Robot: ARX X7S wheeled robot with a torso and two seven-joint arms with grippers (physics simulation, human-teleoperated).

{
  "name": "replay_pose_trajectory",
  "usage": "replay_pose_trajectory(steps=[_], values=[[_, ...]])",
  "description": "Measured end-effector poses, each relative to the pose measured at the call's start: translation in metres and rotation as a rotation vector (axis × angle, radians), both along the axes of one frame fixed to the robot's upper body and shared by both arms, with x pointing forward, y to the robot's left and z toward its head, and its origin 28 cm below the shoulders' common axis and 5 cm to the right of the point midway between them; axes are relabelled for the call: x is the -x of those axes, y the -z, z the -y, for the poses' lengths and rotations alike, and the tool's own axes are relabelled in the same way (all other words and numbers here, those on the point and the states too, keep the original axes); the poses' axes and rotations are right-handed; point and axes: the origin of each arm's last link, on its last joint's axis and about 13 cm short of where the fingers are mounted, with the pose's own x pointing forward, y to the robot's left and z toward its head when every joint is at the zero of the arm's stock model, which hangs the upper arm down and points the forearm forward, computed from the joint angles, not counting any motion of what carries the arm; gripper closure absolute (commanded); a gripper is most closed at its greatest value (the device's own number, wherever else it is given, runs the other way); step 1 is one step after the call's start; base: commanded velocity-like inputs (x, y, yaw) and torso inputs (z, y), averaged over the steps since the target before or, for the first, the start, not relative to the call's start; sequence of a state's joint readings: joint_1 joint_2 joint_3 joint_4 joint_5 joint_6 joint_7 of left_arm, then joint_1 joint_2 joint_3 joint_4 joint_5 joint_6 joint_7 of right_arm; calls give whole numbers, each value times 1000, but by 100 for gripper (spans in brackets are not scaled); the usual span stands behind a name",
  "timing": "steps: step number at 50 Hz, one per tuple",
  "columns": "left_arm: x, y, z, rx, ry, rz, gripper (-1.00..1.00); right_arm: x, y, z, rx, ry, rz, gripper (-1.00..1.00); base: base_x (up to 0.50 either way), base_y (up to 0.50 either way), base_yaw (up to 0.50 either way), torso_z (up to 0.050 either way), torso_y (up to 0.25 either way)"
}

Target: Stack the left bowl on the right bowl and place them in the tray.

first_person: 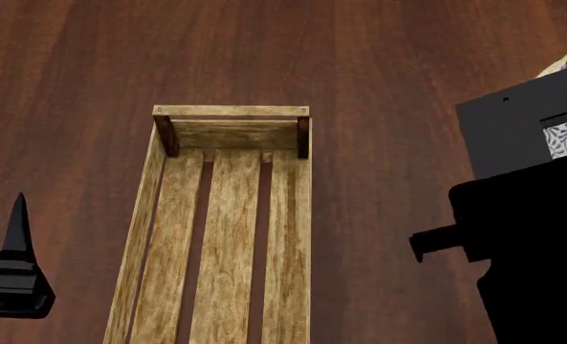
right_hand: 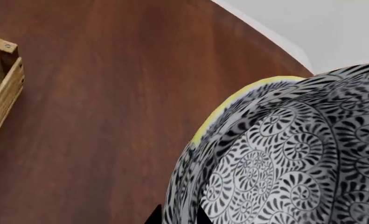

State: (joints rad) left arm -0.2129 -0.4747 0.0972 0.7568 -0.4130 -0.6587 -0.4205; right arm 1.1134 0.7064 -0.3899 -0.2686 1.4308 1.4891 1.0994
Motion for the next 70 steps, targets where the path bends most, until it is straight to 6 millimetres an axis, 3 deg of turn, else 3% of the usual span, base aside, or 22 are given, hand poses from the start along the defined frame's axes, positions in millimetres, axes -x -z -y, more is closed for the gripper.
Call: replay_pose_trajectory(steps=[36, 70], values=[[5, -5, -4, 15, -14, 16, -100, 0, -29, -49, 14, -188, 91, 100, 0, 0, 0, 0, 1], [9, -8, -10, 30, -40, 28, -100, -4, -32, -111, 61, -412, 89, 100, 0, 0, 0, 0, 1]])
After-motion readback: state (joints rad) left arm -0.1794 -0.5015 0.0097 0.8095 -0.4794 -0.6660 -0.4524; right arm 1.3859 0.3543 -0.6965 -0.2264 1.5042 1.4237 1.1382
